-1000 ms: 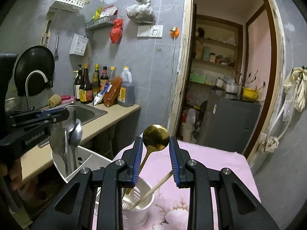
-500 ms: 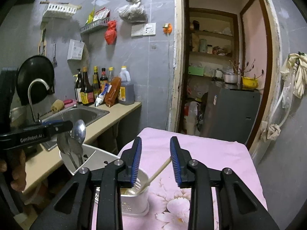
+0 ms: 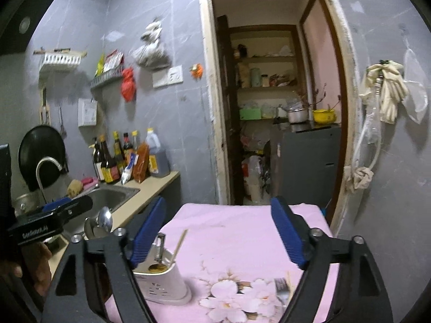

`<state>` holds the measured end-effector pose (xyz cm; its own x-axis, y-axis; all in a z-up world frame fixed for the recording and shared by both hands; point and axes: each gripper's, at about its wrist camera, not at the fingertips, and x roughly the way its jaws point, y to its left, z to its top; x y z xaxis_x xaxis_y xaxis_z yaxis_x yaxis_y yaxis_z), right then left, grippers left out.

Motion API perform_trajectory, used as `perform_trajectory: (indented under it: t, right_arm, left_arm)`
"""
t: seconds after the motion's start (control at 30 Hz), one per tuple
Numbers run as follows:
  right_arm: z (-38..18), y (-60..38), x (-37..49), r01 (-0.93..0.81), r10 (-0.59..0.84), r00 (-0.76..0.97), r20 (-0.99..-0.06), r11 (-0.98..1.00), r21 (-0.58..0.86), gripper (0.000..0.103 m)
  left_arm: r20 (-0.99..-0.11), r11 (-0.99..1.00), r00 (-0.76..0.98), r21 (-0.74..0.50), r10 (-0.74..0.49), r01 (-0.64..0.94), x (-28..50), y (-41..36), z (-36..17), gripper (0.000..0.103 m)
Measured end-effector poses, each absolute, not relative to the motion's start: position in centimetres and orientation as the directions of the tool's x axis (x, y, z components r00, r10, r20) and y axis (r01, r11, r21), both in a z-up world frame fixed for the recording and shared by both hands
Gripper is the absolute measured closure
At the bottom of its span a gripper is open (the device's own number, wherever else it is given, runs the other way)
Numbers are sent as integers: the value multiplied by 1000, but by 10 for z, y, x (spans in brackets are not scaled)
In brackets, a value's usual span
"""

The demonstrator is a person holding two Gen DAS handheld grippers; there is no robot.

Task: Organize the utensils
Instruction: 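Open both grippers to release the spoons and withdraw from the caddy, then move both grippers back over the chopsticks and fork on the cloth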

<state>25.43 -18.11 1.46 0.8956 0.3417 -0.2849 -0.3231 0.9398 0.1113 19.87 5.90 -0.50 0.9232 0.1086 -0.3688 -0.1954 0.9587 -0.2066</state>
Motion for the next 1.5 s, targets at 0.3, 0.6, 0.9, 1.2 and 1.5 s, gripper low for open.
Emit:
perform_trajectory:
  t: [0.3,0.6,0.9,1.2,1.5]
  right_arm:
    - [16,-240,241,-238,252,932,-262,968,85,4]
    - [11,-293,232,-172,181,949,-258,984,56,2]
    - [-18,-342,241,-130,139,930,-340,990,51,2]
    - [-71,-384,265,-118,147,865,-480,989,89,2]
    - [-130,-382,288,-188,224,758,-613,974,124,24]
  left_arm:
    - [-294,971,947,-155,132,-183,194,1,2,3]
    - [-277,987,958,-115,81,-116,197,-60,-6,3]
    - [-349,992,937,-108,20,-61,211,-109,-33,3]
    - [-496,993,866,-119,-61,2,237,-139,-80,3]
    - [-621,988,776,-150,-111,22,263,-144,-126,8]
